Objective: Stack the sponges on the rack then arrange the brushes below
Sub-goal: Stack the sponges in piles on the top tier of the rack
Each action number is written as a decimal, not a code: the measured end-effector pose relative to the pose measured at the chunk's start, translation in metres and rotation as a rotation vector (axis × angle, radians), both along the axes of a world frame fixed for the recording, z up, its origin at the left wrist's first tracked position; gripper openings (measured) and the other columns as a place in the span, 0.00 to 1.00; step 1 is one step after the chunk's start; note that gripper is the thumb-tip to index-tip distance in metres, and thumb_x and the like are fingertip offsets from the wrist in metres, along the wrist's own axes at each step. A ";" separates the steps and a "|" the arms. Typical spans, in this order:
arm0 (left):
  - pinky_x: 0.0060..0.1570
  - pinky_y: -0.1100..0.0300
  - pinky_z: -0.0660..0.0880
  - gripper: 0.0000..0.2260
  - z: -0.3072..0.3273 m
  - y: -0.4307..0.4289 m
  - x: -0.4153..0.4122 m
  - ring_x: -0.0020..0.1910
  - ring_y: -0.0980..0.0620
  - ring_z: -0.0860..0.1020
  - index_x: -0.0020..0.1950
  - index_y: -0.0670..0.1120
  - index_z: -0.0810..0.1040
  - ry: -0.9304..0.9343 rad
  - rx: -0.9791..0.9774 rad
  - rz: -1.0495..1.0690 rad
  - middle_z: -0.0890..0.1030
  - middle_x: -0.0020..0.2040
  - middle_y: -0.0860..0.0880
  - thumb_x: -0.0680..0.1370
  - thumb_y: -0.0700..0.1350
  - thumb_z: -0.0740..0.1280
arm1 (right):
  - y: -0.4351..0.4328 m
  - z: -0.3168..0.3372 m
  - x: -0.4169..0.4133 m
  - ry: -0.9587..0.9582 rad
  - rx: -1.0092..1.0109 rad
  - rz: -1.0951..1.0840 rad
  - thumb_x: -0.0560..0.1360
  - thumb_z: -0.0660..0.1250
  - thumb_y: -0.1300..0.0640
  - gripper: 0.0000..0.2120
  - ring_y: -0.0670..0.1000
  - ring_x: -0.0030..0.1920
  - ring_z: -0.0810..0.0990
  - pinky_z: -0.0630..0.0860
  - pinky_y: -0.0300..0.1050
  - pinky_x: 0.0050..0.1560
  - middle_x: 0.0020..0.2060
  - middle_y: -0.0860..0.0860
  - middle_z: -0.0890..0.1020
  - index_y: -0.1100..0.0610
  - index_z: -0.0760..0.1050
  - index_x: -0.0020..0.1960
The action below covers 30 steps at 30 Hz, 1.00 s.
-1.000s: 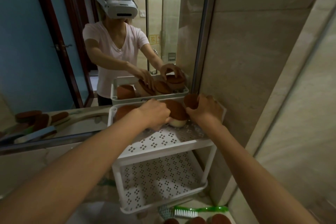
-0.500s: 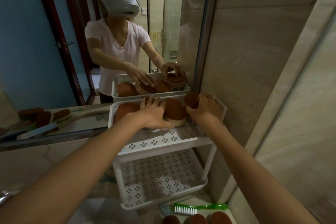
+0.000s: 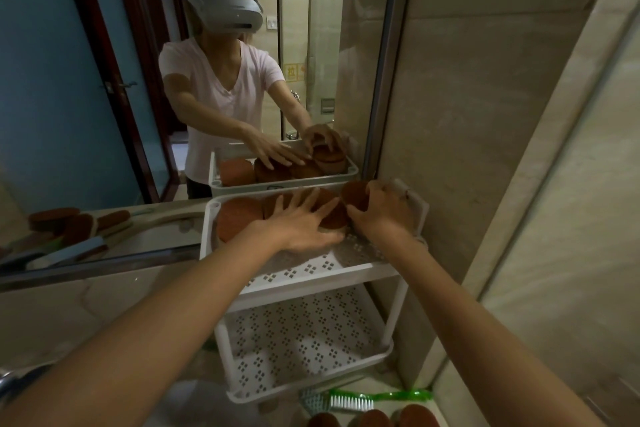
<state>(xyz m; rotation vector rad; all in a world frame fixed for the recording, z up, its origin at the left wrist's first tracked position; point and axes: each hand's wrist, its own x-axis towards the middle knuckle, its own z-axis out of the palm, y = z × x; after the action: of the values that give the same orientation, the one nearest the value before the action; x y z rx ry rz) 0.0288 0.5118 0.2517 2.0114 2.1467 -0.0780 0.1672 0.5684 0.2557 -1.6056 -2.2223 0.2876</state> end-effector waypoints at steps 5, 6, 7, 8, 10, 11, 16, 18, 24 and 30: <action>0.72 0.36 0.40 0.32 -0.007 0.000 -0.005 0.77 0.44 0.40 0.76 0.61 0.44 0.010 0.008 0.039 0.42 0.79 0.51 0.75 0.69 0.49 | 0.004 -0.005 0.003 -0.119 -0.082 0.155 0.80 0.52 0.45 0.25 0.58 0.71 0.64 0.65 0.50 0.67 0.73 0.56 0.62 0.54 0.57 0.74; 0.72 0.35 0.40 0.33 -0.006 -0.001 -0.006 0.77 0.44 0.40 0.76 0.61 0.45 0.007 0.009 0.046 0.42 0.79 0.52 0.74 0.70 0.49 | 0.004 -0.005 0.005 -0.174 -0.105 0.205 0.81 0.50 0.45 0.25 0.57 0.73 0.62 0.62 0.50 0.70 0.75 0.55 0.59 0.54 0.55 0.75; 0.72 0.34 0.39 0.33 -0.007 -0.001 -0.006 0.77 0.44 0.40 0.76 0.62 0.45 0.004 0.008 0.053 0.42 0.79 0.53 0.74 0.71 0.49 | 0.004 -0.004 0.008 -0.216 -0.125 0.248 0.81 0.48 0.46 0.25 0.57 0.74 0.58 0.58 0.49 0.72 0.76 0.54 0.55 0.54 0.52 0.76; 0.71 0.34 0.39 0.33 -0.006 -0.001 -0.006 0.77 0.44 0.40 0.75 0.63 0.45 0.001 0.006 0.060 0.42 0.79 0.53 0.73 0.71 0.49 | 0.004 -0.004 0.011 -0.242 -0.160 0.278 0.81 0.48 0.46 0.26 0.56 0.76 0.55 0.55 0.48 0.73 0.77 0.54 0.52 0.53 0.50 0.77; 0.71 0.34 0.39 0.33 -0.006 -0.001 -0.007 0.77 0.44 0.40 0.75 0.64 0.45 -0.008 -0.001 0.068 0.42 0.79 0.54 0.73 0.71 0.49 | 0.005 -0.003 0.015 -0.282 -0.243 0.314 0.81 0.48 0.45 0.27 0.54 0.77 0.48 0.48 0.47 0.75 0.78 0.53 0.47 0.51 0.45 0.77; 0.71 0.35 0.39 0.33 -0.005 -0.001 -0.008 0.77 0.45 0.40 0.75 0.64 0.45 -0.012 -0.005 0.068 0.42 0.79 0.54 0.73 0.72 0.49 | 0.006 -0.003 0.017 -0.317 -0.266 0.329 0.81 0.49 0.45 0.28 0.54 0.77 0.46 0.47 0.47 0.76 0.78 0.52 0.45 0.50 0.44 0.77; 0.72 0.36 0.40 0.31 -0.006 0.000 -0.012 0.78 0.45 0.40 0.75 0.65 0.44 0.002 -0.012 0.072 0.41 0.78 0.54 0.75 0.70 0.49 | 0.011 -0.010 0.016 -0.395 -0.231 0.362 0.82 0.51 0.51 0.29 0.53 0.77 0.43 0.45 0.46 0.76 0.77 0.52 0.42 0.53 0.41 0.77; 0.72 0.36 0.39 0.30 -0.008 -0.001 -0.011 0.77 0.44 0.40 0.75 0.64 0.45 0.001 0.000 0.073 0.41 0.78 0.54 0.75 0.69 0.49 | 0.014 -0.014 0.011 -0.394 -0.176 0.362 0.82 0.51 0.52 0.28 0.52 0.78 0.43 0.45 0.45 0.76 0.77 0.53 0.43 0.54 0.41 0.77; 0.72 0.37 0.40 0.29 -0.011 -0.001 -0.011 0.78 0.44 0.41 0.75 0.64 0.45 0.009 0.020 0.065 0.42 0.79 0.53 0.76 0.67 0.49 | 0.021 -0.013 0.006 -0.359 -0.170 0.384 0.81 0.54 0.52 0.28 0.52 0.78 0.44 0.46 0.45 0.75 0.78 0.52 0.45 0.50 0.45 0.77; 0.72 0.37 0.39 0.30 -0.010 -0.004 -0.008 0.77 0.44 0.40 0.75 0.63 0.45 0.005 -0.001 0.075 0.42 0.79 0.53 0.75 0.68 0.49 | 0.016 -0.016 0.002 -0.336 -0.136 0.333 0.81 0.55 0.53 0.28 0.54 0.77 0.47 0.49 0.46 0.76 0.77 0.54 0.47 0.52 0.48 0.77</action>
<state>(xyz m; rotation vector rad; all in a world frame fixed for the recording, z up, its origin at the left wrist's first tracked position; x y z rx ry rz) 0.0207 0.5077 0.2417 1.9299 2.2225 -0.0729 0.1695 0.5841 0.2402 -1.4280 -2.7880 0.2803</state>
